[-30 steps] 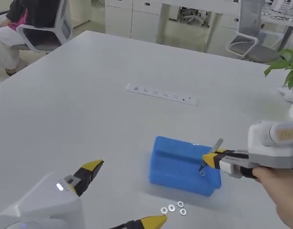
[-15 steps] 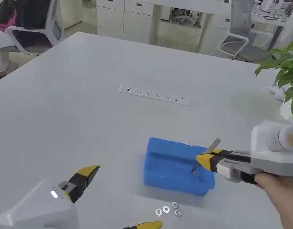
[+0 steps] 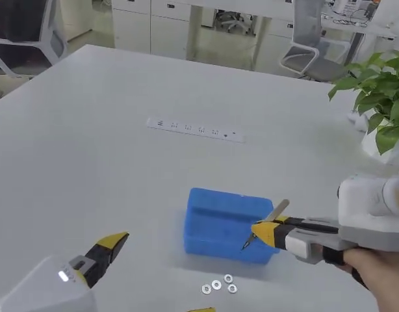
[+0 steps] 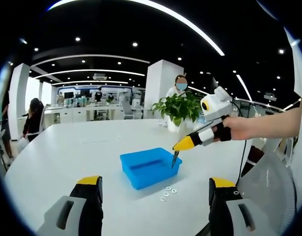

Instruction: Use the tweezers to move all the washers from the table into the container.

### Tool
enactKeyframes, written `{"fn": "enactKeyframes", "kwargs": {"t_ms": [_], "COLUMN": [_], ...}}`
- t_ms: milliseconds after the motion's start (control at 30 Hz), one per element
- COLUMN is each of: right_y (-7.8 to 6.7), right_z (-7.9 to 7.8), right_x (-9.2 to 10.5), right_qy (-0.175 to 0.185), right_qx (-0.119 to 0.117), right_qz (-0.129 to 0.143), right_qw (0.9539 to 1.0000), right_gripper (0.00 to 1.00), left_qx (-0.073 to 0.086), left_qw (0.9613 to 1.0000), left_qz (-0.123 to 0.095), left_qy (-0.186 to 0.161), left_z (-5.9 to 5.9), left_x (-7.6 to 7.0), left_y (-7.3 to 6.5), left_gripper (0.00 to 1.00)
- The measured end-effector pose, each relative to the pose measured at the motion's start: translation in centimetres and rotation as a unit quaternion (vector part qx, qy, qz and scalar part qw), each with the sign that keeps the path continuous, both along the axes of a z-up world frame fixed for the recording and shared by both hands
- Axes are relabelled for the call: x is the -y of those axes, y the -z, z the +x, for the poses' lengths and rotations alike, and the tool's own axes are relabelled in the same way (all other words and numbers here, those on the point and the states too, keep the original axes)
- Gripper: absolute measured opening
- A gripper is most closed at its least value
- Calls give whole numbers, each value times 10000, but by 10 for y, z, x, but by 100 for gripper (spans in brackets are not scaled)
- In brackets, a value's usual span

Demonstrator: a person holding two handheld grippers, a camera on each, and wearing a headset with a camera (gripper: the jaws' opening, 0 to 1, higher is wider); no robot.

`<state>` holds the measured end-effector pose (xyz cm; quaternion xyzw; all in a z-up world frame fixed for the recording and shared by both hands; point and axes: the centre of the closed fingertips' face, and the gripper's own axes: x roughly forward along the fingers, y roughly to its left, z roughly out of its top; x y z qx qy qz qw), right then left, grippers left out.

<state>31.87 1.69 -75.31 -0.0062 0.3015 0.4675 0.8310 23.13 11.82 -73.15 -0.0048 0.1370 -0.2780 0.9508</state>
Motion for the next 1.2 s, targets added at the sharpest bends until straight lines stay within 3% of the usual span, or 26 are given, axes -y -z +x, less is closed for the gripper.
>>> {"fn": "enactKeyframes", "kwargs": {"t_ms": [367,567,1000,1200], "right_y": [45,55,60,61], "right_z": [-11,-20,-30,-33], "right_x": [-5,-10,-15,-15], "right_qy": [-66,-163,-417,-654], "right_qx": [-461,-573,-415,-138], "right_qz": [-301,-458,-818,-1063], "right_qw": [9985,9972,9949,9921], "right_gripper": [4,4,4,4], "left_qx": [-2,-9,-37,-48], "left_qw": [10000,10000,10000,9999], "left_qz": [-28,-39,18,42], "left_qy": [46,13,20,87], "left_z": [0,0,-1,-2], "left_x": [1,-1,-1,2], "left_y": [0,0,2,2], "left_gripper": [90,90,89,89]}}
